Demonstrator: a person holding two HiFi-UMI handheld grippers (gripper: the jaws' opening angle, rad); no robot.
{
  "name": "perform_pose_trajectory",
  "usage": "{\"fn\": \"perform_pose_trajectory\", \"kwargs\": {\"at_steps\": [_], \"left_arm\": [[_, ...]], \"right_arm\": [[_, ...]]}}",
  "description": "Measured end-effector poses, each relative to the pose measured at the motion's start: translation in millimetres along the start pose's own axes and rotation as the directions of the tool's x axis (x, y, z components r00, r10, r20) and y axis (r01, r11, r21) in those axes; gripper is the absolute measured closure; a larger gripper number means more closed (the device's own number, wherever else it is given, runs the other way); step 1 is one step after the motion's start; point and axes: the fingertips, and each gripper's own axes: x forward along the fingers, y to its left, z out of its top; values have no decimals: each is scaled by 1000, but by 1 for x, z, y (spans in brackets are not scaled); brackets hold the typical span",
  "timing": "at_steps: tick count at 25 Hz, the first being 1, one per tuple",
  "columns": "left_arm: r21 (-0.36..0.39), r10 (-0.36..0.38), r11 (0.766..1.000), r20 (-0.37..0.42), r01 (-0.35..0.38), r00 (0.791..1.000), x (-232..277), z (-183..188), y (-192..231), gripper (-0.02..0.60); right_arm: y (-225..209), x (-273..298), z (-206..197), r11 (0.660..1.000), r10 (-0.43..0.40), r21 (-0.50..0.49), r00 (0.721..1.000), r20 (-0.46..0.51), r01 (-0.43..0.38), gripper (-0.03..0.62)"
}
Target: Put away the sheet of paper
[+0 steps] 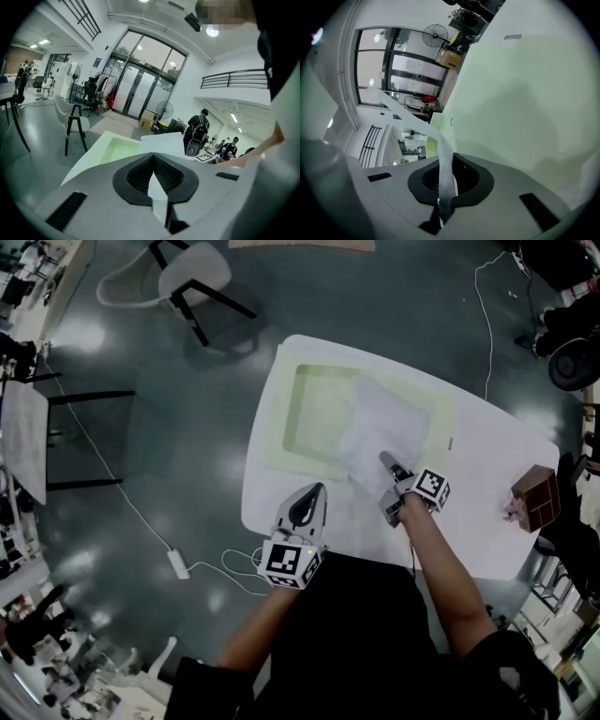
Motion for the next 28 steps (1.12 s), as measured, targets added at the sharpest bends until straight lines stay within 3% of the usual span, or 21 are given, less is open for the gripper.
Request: {"fn": "perform_pose_trajectory", "kwargs": {"at_steps": [4,10,16,28], "left_arm": [[-6,-2,1000,-4,2,1000,4,0,2,578],[-9,0,1000,-13,0,1000,8,-1,1,578],[-17,0,1000,-6,-1,1000,12,0,-1,578],[-47,31,998,1,-31,1000,4,-2,9,578]], "right_arm": [[-6,4,-1,998,-10,57,1000,-14,11,595],[-11,8,-2,999,-31,42,998,-54,33,595],[-6,14,1,995,-56,-94,992,-110,46,595],[15,42,-10,968,-83,-250,973,-214,28,595]]}}
